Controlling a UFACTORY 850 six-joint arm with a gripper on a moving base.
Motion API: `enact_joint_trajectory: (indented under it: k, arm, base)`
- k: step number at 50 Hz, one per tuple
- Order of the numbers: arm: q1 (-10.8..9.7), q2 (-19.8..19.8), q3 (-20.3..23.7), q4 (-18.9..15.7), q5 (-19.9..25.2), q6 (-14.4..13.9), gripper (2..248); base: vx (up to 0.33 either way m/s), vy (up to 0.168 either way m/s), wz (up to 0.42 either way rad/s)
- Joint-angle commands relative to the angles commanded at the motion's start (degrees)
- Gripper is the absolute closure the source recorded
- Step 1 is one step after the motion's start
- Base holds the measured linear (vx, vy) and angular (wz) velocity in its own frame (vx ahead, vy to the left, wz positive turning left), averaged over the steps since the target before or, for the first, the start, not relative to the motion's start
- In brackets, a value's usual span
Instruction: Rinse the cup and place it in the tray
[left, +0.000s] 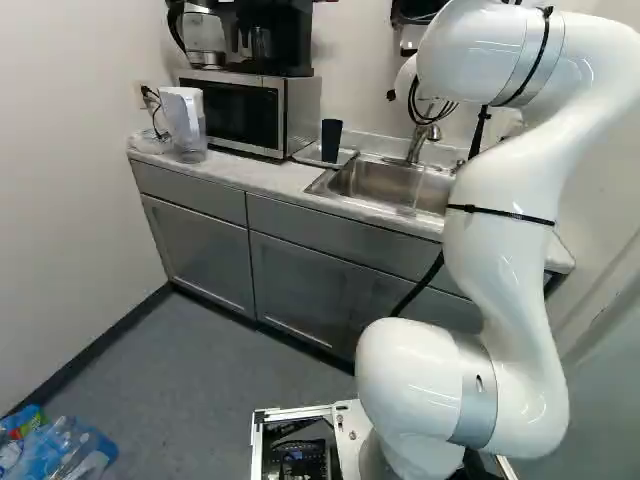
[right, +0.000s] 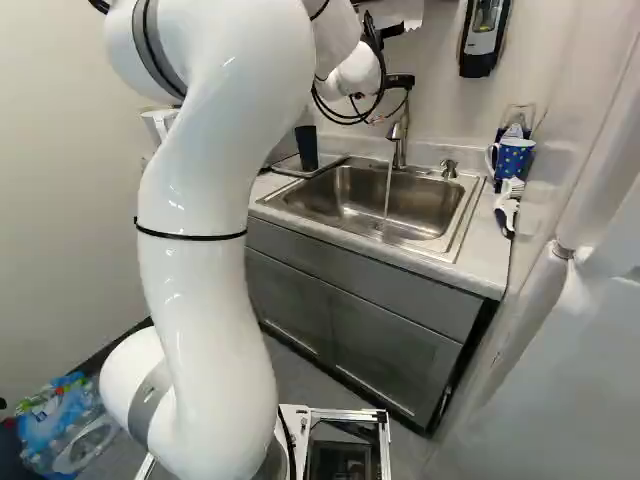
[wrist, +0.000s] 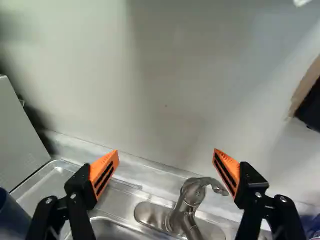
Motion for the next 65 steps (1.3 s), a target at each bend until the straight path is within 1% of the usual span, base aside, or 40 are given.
enact_joint_trajectory:
  k: [23, 45, 55, 65]
  arm:
    - [0.0, 0.1, 0.1, 0.0, -4.2, 0.0, 3]
    - [0.5, 0.9, 1.1, 0.0, -7.8, 0.0, 3]
    - [0.7, 1.6, 2.0, 0.0, -9.0, 0.0, 3]
    - [1.0, 1.9, 2.3, 0.0, -9.1, 0.0, 3]
  base:
    - [0.0, 0.0, 0.0]
    - [0.0, 0.0, 0.0]
    - [0.0, 0.0, 0.0]
    - [0.0, 0.0, 0.0]
